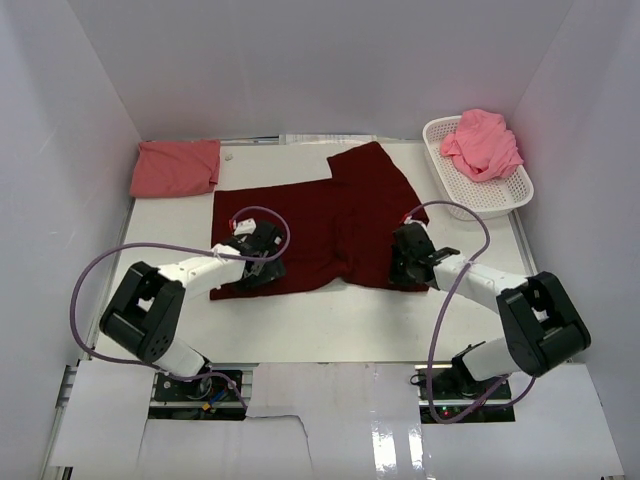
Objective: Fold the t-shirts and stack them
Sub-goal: Fold the flattened tshirt in 1/3 of the way
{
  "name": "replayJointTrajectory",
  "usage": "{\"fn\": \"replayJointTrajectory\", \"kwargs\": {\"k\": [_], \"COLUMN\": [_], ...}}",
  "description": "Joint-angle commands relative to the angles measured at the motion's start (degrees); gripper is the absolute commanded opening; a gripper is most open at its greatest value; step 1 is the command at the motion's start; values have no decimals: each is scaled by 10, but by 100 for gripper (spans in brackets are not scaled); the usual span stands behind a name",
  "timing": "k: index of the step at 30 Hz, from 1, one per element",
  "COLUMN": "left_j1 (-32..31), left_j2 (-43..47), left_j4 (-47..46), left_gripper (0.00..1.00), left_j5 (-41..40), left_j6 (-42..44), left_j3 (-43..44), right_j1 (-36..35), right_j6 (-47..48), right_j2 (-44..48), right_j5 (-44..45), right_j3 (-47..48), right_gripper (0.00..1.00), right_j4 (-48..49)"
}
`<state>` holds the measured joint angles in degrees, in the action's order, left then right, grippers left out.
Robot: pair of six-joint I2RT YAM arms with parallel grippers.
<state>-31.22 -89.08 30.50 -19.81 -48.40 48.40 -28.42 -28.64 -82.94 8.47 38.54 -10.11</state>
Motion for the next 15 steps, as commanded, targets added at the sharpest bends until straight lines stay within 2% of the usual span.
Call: {"fn": "replayJointTrajectory", "kwargs": {"k": [1,5,8,11,12,15], "left_j1": [-37,-50,-73,-82,-84,-85], "left_j2": [32,88,130,141,142,138], "left_j4": [135,204,224,251,257,278], "left_gripper": [91,92,93,93,93,94], "left_j5": [46,36,55,62,61,35], "left_j6": [-86,-129,-153,-165,-168,-173], "left_j3": [-59,-86,-103,-98,-90,-76], "right_j1": [-58,-112,-150,-189,-196,-199], "right_j6": [-83,-128,-159,-193,-195,-193], "right_j2": [0,44,90,110,111,108], "right_j5": [-12,5,-57,-22,3,40], "right_j3": [-58,-68,-72,-29,-17,22], "right_gripper": [8,8,8,9,9,9], "right_j4": [-239,-307,-333,-397,-442,-493]}}
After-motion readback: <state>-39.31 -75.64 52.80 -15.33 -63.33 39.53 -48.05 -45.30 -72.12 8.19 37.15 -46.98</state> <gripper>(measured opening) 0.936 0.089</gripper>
